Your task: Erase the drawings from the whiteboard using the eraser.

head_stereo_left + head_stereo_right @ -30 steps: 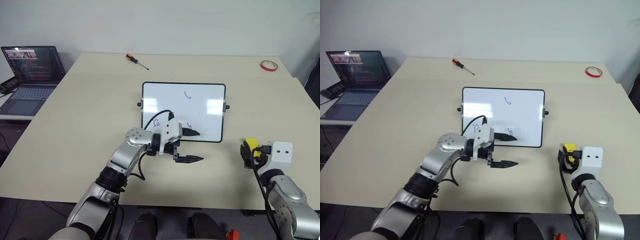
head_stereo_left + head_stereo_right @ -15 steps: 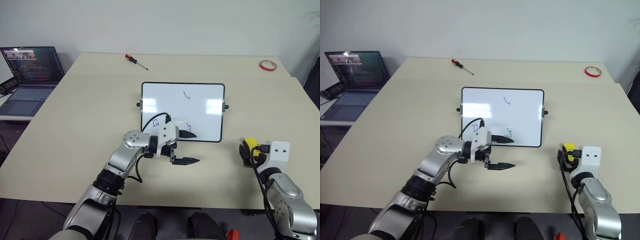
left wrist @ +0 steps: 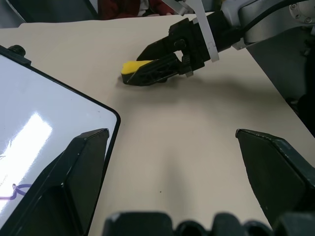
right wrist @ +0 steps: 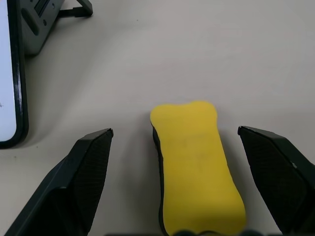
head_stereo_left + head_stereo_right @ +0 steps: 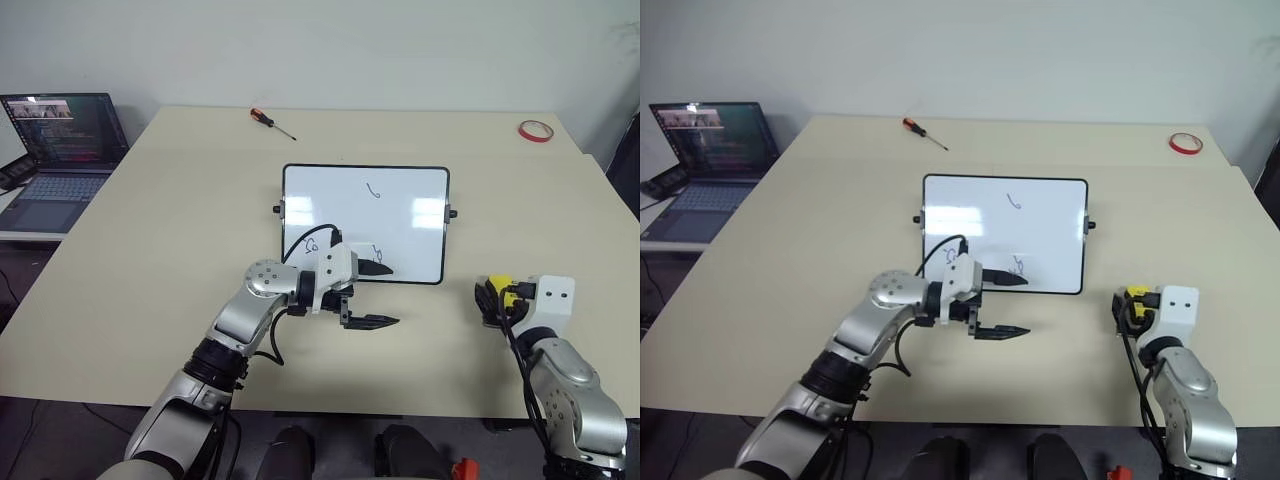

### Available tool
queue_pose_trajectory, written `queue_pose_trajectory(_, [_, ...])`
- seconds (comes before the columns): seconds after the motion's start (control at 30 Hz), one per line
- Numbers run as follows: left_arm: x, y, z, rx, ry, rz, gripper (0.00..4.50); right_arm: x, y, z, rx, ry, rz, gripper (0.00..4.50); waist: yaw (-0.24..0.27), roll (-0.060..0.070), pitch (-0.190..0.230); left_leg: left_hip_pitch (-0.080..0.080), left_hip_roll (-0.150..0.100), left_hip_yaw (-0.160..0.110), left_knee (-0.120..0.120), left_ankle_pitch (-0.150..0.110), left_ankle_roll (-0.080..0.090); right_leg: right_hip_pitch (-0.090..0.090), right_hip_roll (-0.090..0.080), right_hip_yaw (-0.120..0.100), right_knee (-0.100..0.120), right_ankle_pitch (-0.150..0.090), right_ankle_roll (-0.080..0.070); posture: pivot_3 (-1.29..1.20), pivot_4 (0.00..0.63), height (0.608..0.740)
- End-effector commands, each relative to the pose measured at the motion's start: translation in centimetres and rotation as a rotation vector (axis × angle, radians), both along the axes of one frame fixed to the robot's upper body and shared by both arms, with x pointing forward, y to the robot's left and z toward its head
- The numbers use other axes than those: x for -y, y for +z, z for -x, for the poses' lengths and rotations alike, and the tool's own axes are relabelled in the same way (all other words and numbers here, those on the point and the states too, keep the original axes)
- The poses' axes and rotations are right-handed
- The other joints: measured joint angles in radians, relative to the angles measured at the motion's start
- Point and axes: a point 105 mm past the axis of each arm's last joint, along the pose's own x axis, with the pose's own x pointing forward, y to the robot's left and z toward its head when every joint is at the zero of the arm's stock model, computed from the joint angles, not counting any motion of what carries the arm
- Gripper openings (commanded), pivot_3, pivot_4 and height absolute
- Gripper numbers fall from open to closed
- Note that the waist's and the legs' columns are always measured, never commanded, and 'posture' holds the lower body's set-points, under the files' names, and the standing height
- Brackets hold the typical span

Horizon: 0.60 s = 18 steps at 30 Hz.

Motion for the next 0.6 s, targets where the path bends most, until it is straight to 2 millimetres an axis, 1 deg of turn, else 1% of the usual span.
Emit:
queue_pose_trajectory(0.03, [0.01,1.06,0.13,0.044,-0.001,0.020,4.50,0.43,1.13,-0.21,0.045,-0.014,-0.002,4.47,0.000,0.000,0.000,0.000,0.000,0.000,0.000,0.000,0.000,0.000,0.000,0.000,0.000,0.000,0.000,0.00,0.150,0.740])
queue_pose_trajectory(0.27, [0.07,1.16,0.00,0.046,0.002,0.022,4.50,0.61,1.13,-0.28,0.044,-0.025,-0.019,4.47,0.000,0.000,0.000,0.000,0.000,0.000,0.000,0.000,0.000,0.000,0.000,0.000,0.000,0.000,0.000,0.00,0.150,0.740])
queue_pose_trajectory(0.3, [0.07,1.17,0.00,0.047,0.002,0.022,4.50,0.63,1.10,-0.28,0.043,-0.027,-0.024,4.29,0.000,0.000,0.000,0.000,0.000,0.000,0.000,0.000,0.000,0.000,0.000,0.000,0.000,0.000,0.000,0.00,0.150,0.740])
queue_pose_trajectory(0.4, [0.09,1.19,-0.02,0.048,0.003,0.022,4.50,0.77,0.96,-0.25,0.036,-0.037,-0.036,3.57,0.000,0.000,0.000,0.000,0.000,0.000,0.000,0.000,0.000,0.000,0.000,0.000,0.000,0.000,0.000,0.00,0.150,0.740])
queue_pose_trajectory(0.6, [0.06,1.25,-0.08,0.050,0.006,0.019,4.50,0.90,0.76,-0.24,0.023,-0.045,-0.042,1.37,0.000,0.000,0.000,0.000,0.000,0.000,0.000,0.000,0.000,0.000,0.000,0.000,0.000,0.000,0.000,0.00,0.150,0.740])
